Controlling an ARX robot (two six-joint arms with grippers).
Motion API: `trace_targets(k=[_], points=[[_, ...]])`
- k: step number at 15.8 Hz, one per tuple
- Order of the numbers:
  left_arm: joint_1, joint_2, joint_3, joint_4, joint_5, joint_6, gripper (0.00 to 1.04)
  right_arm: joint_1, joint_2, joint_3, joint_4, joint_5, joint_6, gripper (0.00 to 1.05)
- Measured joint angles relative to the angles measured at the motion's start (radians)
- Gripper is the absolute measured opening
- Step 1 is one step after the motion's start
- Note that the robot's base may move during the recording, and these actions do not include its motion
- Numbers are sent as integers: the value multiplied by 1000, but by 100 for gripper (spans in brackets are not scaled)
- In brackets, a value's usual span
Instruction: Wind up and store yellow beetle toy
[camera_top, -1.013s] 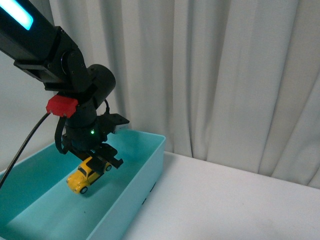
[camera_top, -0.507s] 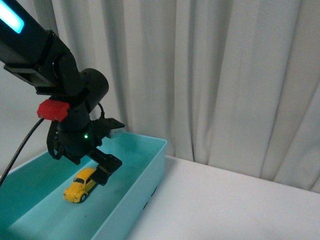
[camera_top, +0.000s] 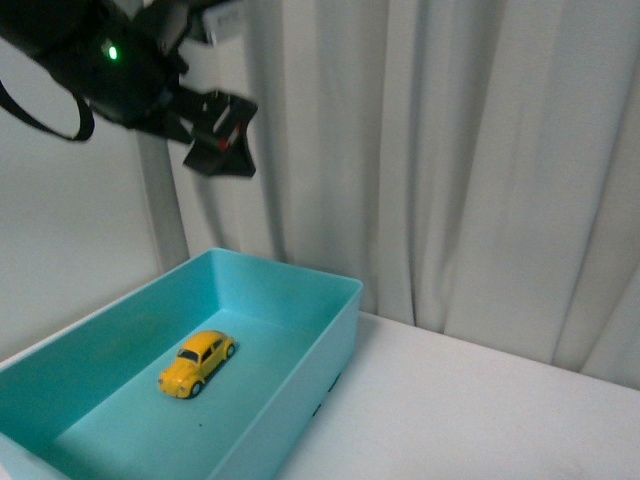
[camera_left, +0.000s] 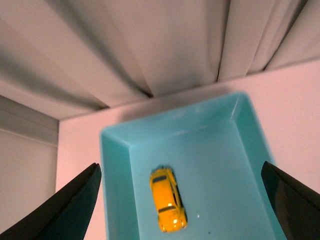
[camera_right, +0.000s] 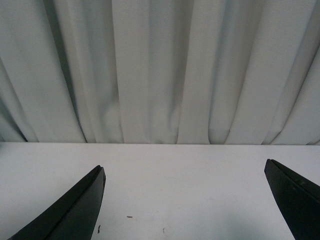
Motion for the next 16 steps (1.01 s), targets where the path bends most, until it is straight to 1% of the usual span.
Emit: trace_targets(k=[1,3,4,5,6,7,9,10,11,12,14,16], points=[[0,-102,-26,51,15,-23,98,0,0,0,0,0,0,98],[-5,-335,-134,132,63,-127,98,0,0,0,0,0,0,98],[1,-428,-205,222,76,-192,95,0,0,0,0,0,0,98],[-4,-518,-321,419,53,-274,83,0,0,0,0,1,0,98],[-17,-590,-444,538,32,-335,70,0,0,0,0,0,0,98],[-39,-639,-562,613,19,-369,56,0,0,0,0,0,0,98],[-68,-697,-732,666,-10,-386,29,0,0,0,0,0,0,98],[-79,-736,-784,690,-23,-394,17,0,0,0,0,0,0,98],[-147,-782,-830,712,-98,-397,2,0,0,0,0,0,0,98],[-167,-812,-872,720,-95,-398,2,0,0,0,0,0,0,98],[-159,-864,-948,723,-106,-399,2,0,0,0,0,0,0,98],[-159,-879,-962,723,-107,-399,2,0,0,0,0,0,0,98]])
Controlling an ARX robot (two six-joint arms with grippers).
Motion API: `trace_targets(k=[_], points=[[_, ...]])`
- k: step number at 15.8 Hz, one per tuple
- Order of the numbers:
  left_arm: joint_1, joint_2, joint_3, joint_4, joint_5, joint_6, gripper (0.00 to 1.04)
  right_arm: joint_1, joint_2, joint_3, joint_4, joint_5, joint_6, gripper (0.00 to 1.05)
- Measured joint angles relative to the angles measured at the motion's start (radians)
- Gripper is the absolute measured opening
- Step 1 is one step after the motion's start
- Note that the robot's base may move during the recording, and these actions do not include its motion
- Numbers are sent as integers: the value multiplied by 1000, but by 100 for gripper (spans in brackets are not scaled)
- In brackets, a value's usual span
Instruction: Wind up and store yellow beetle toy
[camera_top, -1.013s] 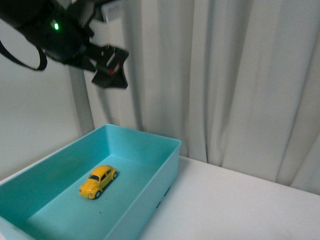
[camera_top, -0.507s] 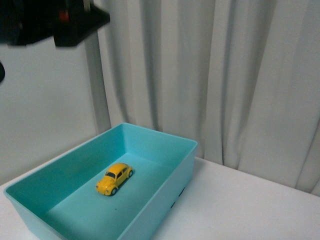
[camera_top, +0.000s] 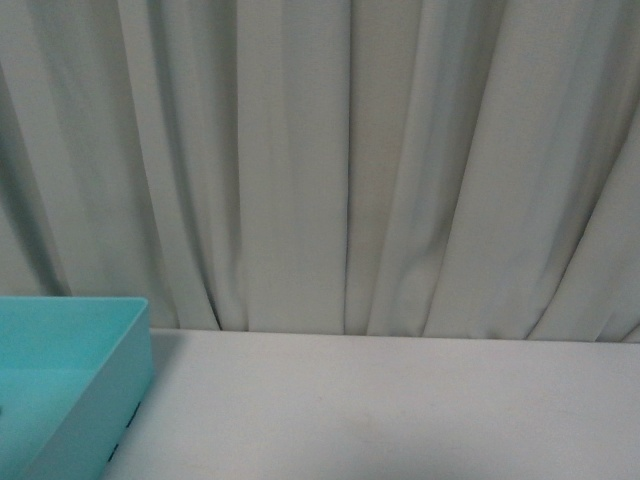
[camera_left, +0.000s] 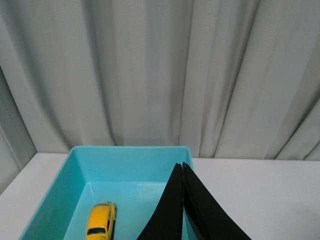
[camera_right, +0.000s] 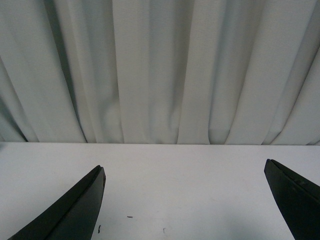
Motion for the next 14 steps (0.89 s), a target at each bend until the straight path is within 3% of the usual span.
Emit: trace_targets(k=[14], points=[[0,-309,-177,-126,0,0,2,0,0,0,0,0,0,98]])
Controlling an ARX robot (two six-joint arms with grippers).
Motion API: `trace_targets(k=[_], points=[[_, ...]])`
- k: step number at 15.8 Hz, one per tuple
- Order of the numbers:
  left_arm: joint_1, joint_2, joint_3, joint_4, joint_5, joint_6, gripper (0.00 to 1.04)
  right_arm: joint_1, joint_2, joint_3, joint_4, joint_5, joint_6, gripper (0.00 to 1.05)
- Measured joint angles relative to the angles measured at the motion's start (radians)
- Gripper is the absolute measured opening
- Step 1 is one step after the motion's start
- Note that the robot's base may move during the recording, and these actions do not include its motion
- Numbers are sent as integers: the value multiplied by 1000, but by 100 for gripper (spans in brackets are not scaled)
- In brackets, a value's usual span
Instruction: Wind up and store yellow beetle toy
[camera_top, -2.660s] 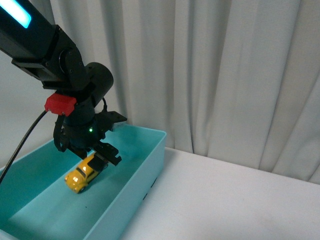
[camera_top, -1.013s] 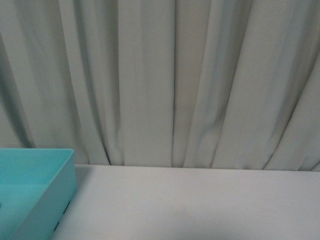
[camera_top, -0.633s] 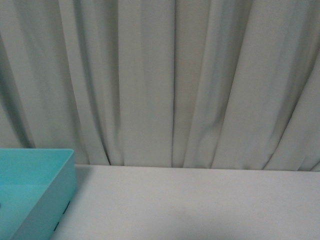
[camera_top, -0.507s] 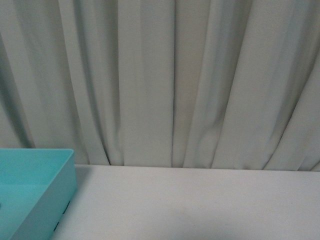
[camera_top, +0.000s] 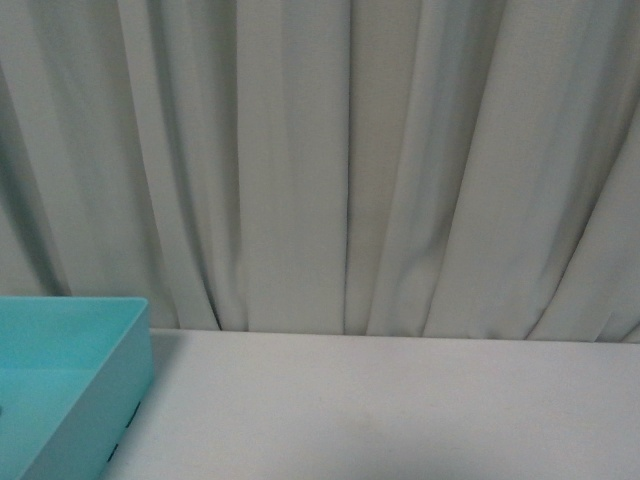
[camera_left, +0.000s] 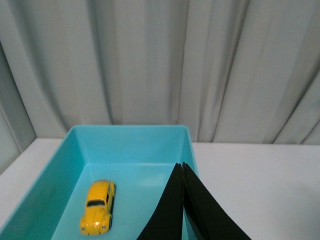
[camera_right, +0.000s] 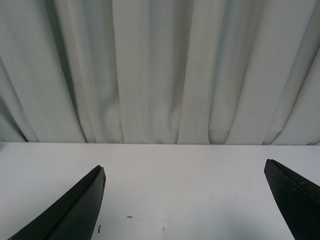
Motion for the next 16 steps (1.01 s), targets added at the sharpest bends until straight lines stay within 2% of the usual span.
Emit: trace_targets(k=[3,5,11,12,13,16], points=[[0,-45,0,-31,0,0,2,0,0,0,0,0,0,98],[0,-195,1,-216,0,0,2,0,0,0,0,0,0,98],[-1,-216,0,-209,0,0,2,0,0,0,0,0,0,98],[-1,-216,0,-209,0,-2,8,0,0,0,0,0,0,98],[-1,-216,0,-209,0,-2,18,0,0,0,0,0,0,98],[-1,-216,0,-209,0,-2,56,0,0,0,0,0,0,98]])
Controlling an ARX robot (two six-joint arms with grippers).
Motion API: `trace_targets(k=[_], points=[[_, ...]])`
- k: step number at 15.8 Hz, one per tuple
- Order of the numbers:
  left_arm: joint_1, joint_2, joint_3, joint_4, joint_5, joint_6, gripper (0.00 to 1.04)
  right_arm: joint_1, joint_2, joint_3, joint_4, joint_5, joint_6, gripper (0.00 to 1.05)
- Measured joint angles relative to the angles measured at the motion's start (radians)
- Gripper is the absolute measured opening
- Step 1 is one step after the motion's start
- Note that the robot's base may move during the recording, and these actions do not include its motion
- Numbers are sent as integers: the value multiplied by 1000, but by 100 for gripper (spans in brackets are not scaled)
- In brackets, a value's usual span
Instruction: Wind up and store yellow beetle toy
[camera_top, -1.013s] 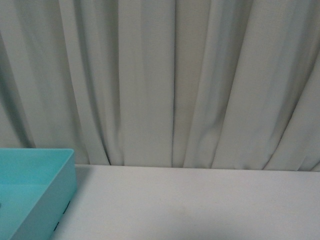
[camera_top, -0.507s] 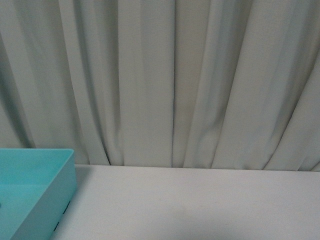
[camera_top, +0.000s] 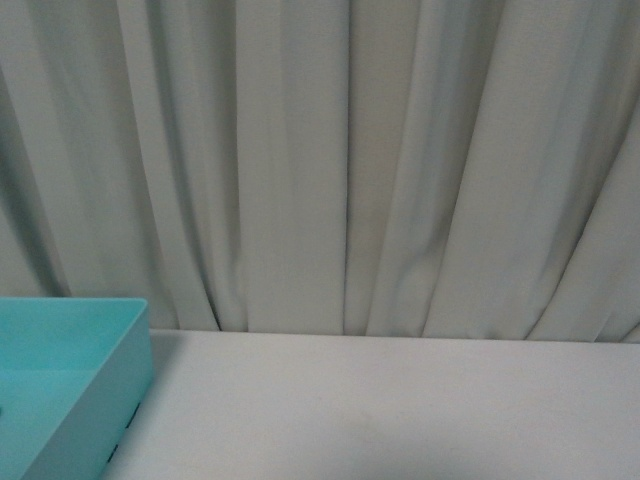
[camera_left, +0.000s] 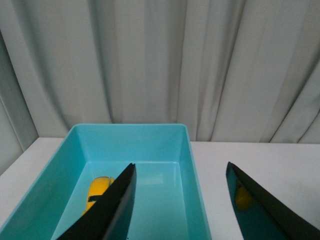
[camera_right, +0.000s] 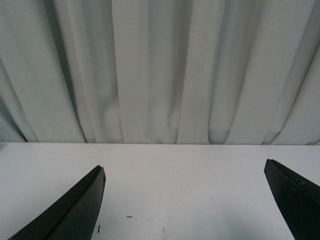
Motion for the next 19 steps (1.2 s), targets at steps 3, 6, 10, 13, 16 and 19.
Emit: trace_targets(k=[3,6,10,13,16,19], points=[[0,0,0,0,0,0,90,0,0,0,0,0,0,98],[0,0,0,0,0,1,98,0,0,0,0,0,0,98],[0,0,0,3,0,1,98,0,0,0,1,0,0,98],[0,0,0,2,0,1,98,0,1,0,0,0,0,98],[0,0,0,-2,0,1,98,0,1,0,-3,0,0,98],[0,0,0,1,0,1,98,0,1,0,0,0,0,98]])
